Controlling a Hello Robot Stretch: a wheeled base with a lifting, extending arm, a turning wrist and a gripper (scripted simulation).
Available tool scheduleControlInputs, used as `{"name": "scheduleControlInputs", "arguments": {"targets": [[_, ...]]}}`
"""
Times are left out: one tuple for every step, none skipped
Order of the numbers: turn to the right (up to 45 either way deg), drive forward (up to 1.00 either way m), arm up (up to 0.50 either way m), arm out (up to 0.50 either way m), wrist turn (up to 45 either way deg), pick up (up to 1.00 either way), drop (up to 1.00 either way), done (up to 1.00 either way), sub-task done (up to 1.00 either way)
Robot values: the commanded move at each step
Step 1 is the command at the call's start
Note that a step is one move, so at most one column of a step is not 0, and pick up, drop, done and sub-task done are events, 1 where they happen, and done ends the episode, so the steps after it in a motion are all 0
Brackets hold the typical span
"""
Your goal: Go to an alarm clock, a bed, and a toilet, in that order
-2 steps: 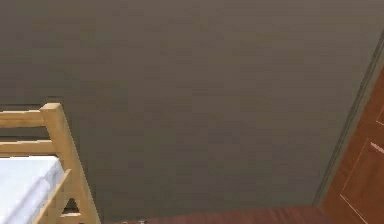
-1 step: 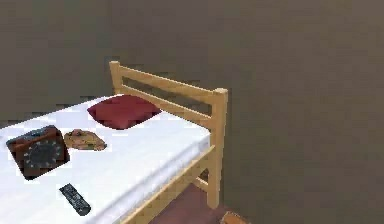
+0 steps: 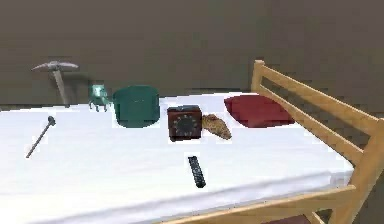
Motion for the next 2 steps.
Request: {"name": "scheduleControlInputs", "arguments": {"targets": [[0.0,0.0,0.0,0.0,0.0,0.0,0.0,0.0,1.0],[45.0,0.0,0.0,0.0,0.0,0.0,0.0,0.0,0.0]]}}
